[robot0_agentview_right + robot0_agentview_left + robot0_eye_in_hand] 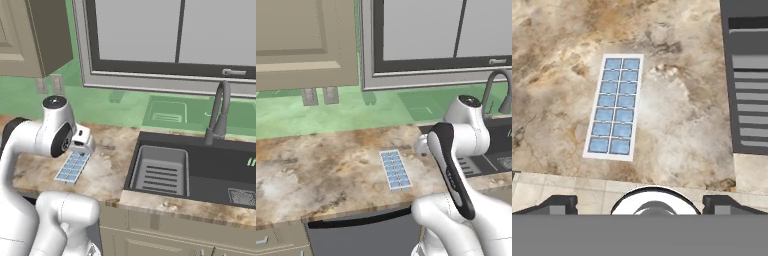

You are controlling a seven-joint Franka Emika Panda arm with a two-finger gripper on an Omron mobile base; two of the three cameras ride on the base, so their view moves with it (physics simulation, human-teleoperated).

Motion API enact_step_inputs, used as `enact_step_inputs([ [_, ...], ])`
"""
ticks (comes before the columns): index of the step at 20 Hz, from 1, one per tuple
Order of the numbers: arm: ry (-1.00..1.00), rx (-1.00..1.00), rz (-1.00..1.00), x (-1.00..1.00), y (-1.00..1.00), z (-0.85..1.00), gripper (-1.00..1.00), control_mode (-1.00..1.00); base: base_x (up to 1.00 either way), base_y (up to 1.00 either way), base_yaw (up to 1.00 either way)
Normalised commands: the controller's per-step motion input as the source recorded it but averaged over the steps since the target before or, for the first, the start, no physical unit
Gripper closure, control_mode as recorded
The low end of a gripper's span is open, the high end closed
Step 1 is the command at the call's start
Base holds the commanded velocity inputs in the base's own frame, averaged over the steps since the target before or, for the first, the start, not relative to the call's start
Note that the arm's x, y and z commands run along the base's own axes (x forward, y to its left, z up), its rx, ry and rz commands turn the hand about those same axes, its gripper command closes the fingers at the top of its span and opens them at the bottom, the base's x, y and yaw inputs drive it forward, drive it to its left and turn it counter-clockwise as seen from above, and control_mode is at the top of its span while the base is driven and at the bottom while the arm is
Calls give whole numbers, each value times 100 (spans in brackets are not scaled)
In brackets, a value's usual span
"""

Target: The ice cube tray has been filled with water. Take the tray and place it in the freezer to make ice. Close the freezer door after placing the tray.

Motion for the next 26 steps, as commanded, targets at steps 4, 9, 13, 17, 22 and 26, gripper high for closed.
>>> enact_step_inputs([
  [4,-1,6,0,0,0,-16,-100,-100,0,0,0],
  [9,0,3,0,3,0,-15,-100,-100,0,0,0],
  [13,0,2,0,2,0,-16,-100,-100,0,0,0],
  [17,0,1,0,0,0,-26,-100,-100,0,0,0],
  [22,0,11,-1,0,0,-30,-100,-100,0,0,0],
  [26,0,13,-5,-1,0,-28,-100,-100,0,0,0],
])
